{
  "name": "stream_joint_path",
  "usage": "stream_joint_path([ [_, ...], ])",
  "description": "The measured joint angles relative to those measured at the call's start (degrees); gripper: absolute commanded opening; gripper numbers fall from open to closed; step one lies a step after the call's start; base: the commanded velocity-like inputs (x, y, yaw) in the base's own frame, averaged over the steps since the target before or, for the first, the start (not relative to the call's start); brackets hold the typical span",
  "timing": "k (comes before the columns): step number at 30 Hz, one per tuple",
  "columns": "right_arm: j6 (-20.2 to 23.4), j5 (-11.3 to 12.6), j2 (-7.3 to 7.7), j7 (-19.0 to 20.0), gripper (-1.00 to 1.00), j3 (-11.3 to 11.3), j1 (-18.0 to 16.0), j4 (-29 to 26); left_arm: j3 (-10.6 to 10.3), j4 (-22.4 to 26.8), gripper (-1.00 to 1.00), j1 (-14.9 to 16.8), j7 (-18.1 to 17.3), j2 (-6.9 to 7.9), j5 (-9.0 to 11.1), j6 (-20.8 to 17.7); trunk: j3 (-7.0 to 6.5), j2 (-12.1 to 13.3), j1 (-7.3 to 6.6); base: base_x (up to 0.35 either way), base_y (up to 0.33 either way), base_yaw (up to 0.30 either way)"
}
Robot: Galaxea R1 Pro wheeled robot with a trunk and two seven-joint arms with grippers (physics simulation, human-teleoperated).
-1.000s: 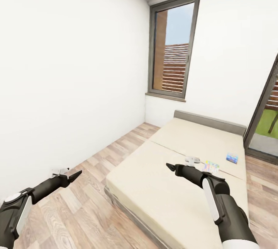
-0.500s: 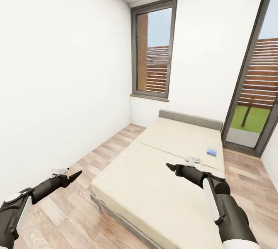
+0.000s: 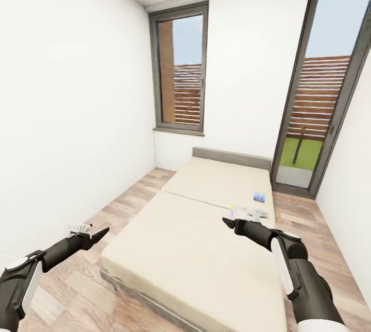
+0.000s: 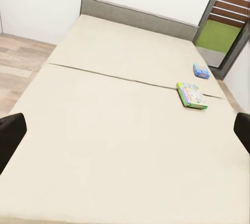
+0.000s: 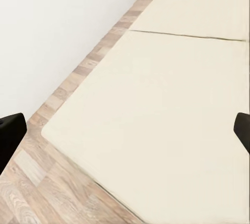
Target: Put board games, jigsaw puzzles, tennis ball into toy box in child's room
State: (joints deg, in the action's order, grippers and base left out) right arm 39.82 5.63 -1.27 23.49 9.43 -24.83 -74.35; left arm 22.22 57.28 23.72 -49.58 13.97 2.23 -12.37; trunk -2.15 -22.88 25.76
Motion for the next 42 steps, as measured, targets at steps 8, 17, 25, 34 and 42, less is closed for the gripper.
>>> stream_joint_path([
  [8,0.0,0.0,-0.07,0.0,1.0,0.0,0.0,0.0,0.0,0.0,1.0,0.0,0.0,0.0,0.0,0.0,-0.35,0.0,0.0,0.0,-0.021,-0.274],
  [17,0.0,0.0,-0.08,0.0,1.0,0.1,0.0,0.0,0.0,0.0,1.0,0.0,0.0,0.0,0.0,0.0,-0.74,0.0,0.0,0.0,-0.108,-0.273],
  [25,-1.1,0.0,0.04,0.0,1.0,0.3,0.0,0.0,0.0,0.0,1.0,0.0,0.0,-0.01,0.0,0.0,-1.13,0.0,-0.01,0.0,-0.205,-0.25],
  [34,-2.8,0.1,-0.25,0.4,1.0,2.8,0.0,0.0,0.1,0.0,1.0,0.0,0.0,0.01,0.0,-0.1,-1.26,0.0,0.0,0.0,-0.261,-0.042],
  [42,-2.6,0.1,-0.34,0.3,1.0,2.9,0.0,0.3,0.1,0.0,1.0,0.0,-0.1,0.01,0.0,-0.1,-0.65,0.0,0.0,0.0,-0.047,-0.002],
])
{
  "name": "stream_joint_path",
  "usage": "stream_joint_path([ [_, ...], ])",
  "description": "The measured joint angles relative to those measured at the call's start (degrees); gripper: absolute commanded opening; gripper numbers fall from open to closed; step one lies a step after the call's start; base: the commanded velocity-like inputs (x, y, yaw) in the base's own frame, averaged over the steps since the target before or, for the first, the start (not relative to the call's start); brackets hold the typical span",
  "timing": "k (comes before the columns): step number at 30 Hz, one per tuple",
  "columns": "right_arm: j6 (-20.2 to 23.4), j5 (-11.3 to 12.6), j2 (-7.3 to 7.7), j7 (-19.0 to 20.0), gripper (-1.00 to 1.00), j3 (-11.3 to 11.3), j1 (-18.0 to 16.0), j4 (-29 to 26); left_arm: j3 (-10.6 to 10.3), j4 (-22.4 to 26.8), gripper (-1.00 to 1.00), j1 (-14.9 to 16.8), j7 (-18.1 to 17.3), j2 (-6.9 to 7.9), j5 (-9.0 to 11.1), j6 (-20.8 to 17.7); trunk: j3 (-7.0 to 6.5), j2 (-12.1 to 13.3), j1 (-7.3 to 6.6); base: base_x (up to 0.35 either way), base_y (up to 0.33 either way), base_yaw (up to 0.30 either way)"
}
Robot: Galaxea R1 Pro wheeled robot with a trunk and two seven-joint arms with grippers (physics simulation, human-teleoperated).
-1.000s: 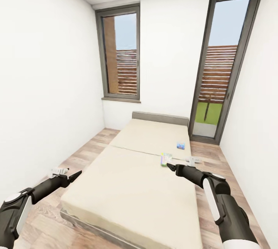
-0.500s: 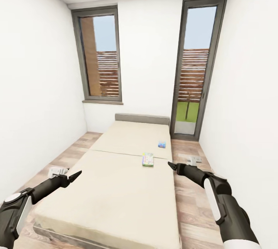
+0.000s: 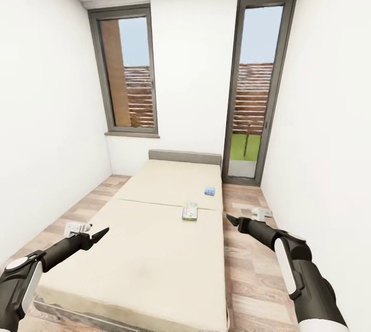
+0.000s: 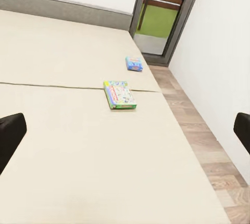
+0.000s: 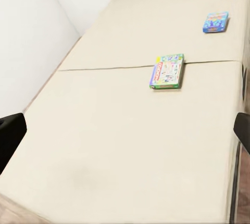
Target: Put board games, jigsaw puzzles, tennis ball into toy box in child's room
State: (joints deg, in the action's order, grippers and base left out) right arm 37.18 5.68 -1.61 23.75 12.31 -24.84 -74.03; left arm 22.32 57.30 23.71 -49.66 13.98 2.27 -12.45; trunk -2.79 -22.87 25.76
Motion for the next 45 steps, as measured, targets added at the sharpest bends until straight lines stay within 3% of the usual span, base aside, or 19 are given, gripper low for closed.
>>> stream_joint_path([
  [15,-0.1,0.0,0.43,0.2,1.0,0.1,0.0,1.7,-0.1,0.0,1.0,0.0,0.2,0.0,0.0,0.1,1.41,0.0,-0.01,0.021,-0.002,0.0],
  [29,-0.3,0.2,0.69,0.2,1.0,0.2,0.0,1.9,-0.1,0.0,1.0,0.0,0.5,-0.01,-0.1,0.2,2.74,0.0,-0.03,0.267,-0.073,-0.004],
  [45,-0.4,0.2,0.63,0.2,1.0,0.2,0.0,2.0,0.0,0.0,1.0,0.0,0.3,0.0,0.0,0.2,3.36,0.0,-0.01,0.071,-0.145,-0.154],
])
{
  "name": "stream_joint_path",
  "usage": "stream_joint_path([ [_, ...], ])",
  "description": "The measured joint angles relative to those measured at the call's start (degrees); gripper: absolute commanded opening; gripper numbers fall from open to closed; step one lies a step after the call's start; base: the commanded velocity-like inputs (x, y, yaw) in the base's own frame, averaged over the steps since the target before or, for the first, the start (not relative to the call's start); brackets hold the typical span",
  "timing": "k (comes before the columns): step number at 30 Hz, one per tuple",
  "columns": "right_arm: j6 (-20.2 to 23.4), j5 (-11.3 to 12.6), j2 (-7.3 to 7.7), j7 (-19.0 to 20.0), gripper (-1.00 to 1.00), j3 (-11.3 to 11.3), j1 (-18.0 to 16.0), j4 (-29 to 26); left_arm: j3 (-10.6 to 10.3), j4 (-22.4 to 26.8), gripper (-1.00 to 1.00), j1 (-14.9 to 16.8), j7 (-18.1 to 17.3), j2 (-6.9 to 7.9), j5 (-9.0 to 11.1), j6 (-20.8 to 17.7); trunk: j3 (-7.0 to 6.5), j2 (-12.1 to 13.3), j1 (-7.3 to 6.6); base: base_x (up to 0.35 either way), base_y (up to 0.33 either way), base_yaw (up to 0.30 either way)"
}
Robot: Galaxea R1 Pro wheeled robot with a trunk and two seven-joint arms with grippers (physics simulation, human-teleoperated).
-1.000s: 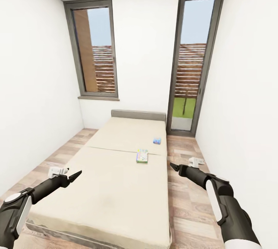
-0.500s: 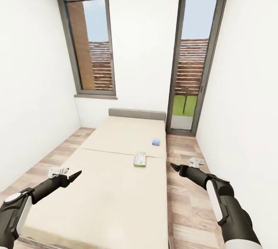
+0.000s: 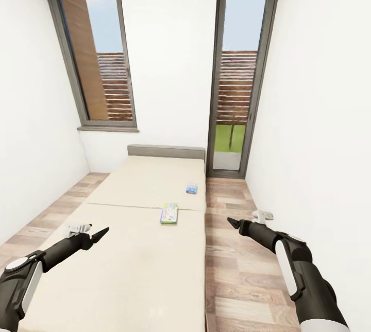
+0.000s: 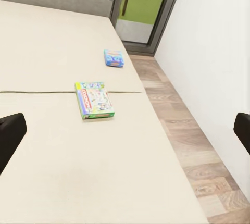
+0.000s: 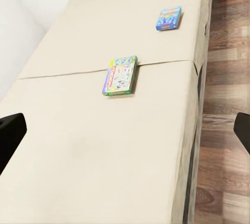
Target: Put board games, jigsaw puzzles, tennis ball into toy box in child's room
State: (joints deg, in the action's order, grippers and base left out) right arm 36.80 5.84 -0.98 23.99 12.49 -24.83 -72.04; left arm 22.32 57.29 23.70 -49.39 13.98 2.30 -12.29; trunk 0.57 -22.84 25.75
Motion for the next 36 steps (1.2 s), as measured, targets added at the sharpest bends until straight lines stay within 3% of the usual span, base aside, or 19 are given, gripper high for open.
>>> stream_joint_path([
  [12,-0.1,-0.1,-0.28,0.0,1.0,0.0,0.0,0.0,0.0,0.0,1.0,0.0,0.4,0.0,0.0,0.0,0.01,0.0,0.0,0.0,-0.134,0.009],
  [36,-0.4,-0.8,-0.73,-0.6,1.0,-0.5,0.0,-0.1,0.0,0.0,1.0,0.0,0.5,-0.06,-0.1,0.0,0.01,0.0,-0.01,0.035,-0.165,0.2],
])
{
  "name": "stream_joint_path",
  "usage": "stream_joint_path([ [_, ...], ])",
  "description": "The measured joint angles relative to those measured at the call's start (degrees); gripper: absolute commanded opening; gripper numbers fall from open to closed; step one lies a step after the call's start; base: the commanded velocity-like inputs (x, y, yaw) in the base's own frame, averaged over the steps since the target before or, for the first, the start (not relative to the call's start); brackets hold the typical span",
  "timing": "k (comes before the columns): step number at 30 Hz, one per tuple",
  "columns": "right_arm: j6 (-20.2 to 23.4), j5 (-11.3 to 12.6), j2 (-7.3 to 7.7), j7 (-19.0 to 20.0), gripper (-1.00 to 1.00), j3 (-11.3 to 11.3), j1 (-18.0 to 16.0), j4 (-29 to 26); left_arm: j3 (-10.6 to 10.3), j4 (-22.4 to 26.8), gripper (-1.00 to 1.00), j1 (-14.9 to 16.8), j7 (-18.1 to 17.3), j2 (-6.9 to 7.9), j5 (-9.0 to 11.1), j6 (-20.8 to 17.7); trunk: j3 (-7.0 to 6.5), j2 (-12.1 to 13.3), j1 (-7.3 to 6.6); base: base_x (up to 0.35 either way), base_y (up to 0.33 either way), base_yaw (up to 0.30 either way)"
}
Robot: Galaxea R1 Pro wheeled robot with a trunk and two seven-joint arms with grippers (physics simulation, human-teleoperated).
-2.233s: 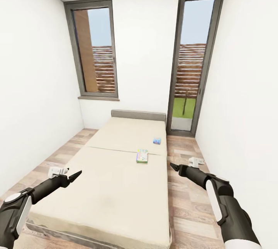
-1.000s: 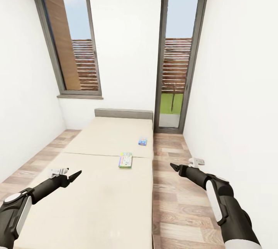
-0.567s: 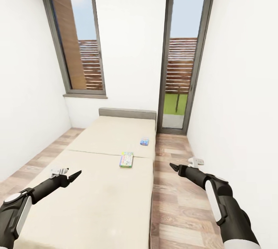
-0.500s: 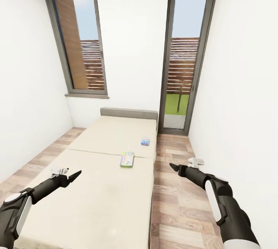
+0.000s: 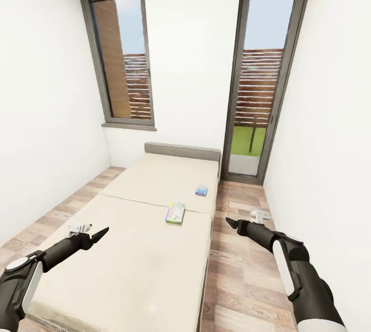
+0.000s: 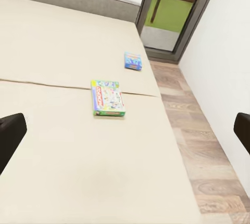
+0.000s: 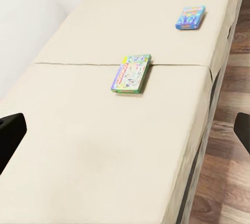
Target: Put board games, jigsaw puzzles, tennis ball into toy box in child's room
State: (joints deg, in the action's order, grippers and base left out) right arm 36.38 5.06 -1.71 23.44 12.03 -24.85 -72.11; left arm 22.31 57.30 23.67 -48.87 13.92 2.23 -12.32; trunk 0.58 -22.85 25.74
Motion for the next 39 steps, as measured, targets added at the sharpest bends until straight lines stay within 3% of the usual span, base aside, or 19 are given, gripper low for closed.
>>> stream_joint_path([
  [39,-0.4,-0.2,0.0,0.0,1.0,-0.3,0.0,0.0,0.0,0.0,1.0,0.0,-0.1,-0.01,0.0,0.0,0.0,0.0,0.01,0.021,-0.026,0.291],
])
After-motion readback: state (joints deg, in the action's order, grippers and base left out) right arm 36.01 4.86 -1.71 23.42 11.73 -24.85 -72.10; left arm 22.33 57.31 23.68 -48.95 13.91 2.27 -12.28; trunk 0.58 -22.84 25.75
